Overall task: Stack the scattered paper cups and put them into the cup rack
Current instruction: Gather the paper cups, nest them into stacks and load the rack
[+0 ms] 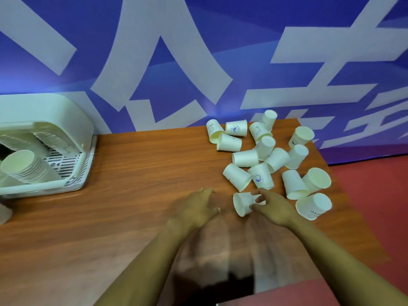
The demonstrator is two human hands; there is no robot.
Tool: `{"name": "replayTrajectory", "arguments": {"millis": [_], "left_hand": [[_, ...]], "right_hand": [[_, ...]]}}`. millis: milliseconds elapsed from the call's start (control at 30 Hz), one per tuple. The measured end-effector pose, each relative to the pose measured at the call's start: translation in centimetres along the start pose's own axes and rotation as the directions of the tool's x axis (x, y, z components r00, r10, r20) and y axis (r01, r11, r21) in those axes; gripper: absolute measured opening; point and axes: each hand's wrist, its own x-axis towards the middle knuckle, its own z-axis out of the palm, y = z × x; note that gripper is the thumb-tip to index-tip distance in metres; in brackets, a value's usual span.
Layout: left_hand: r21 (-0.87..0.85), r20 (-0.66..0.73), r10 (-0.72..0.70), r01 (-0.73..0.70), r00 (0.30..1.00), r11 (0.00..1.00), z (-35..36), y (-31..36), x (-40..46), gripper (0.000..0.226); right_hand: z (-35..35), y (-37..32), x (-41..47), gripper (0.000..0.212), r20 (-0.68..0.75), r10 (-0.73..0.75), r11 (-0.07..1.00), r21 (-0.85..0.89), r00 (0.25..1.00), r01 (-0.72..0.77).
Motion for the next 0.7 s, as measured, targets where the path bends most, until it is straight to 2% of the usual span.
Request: {"name": "replayTrajectory", "arguments": {"millis": [167,267,367,500,600,700], "left_hand": [[0.039,0.047,0.032,-0.033,0.998,0.999,2.3,2.1,2.3,0.054],[0.048,0.05,0.003,-0.006,0.999,0.999,3.9,3.0,3.3,0.062],[0.064,0.065,-0.041,0.037,0.997,0.997,5.0,4.1,4.7,0.072],[0.091,0.103,-0.105,0.096,0.989,0.991,6.8,5.4,6.8,0.081],[0.188,0.144,-0.136,0.108,0.98,0.976,8.2,5.9,8.0,0.082],[0.247,0.163,-0.185,0.141,0.969,0.959,8.6,5.5,9.0,0.08]], "right_hand": [[-1.9,2.1,2.2,0.048,-0.085,0.023,1.0,0.018,0.996,-0.021],[-2.7,3.1,3.8,0.05,-0.144,0.006,0.998,0.06,0.99,0.003],[-3.7,4.1,6.0,0.053,-0.229,-0.019,1.0,0.011,0.973,0.022],[-4.4,5.2,8.6,0.06,-0.173,-0.036,0.997,-0.078,0.984,0.023],[-4.4,5.3,10.3,0.067,-0.073,-0.001,0.997,-0.071,0.997,-0.004],[-3.8,5.6,11.6,0.072,-0.036,0.0,0.998,-0.069,0.999,-0.003]]}}
